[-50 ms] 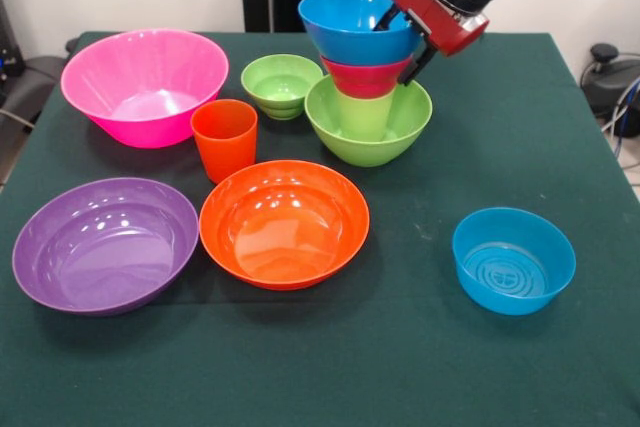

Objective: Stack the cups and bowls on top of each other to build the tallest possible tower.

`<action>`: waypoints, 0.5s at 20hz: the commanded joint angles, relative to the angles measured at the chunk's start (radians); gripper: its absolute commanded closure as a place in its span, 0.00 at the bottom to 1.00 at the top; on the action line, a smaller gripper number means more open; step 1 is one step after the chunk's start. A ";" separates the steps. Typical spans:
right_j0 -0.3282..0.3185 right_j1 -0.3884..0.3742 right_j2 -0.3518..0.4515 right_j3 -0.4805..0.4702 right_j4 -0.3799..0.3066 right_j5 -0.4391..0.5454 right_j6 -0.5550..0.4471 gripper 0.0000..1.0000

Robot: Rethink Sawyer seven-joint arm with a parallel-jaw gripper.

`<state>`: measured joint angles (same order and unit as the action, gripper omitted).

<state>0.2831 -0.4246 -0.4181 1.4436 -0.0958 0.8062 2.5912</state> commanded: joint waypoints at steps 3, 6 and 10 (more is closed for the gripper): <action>0.005 0.025 0.087 0.003 -0.009 -0.061 0.061 0.00; 0.003 0.020 0.089 0.005 -0.009 -0.058 0.055 0.00; 0.000 0.006 0.090 0.009 -0.010 -0.047 0.043 0.00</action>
<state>0.2831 -0.4296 -0.4181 1.4438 -0.0958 0.8062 2.5912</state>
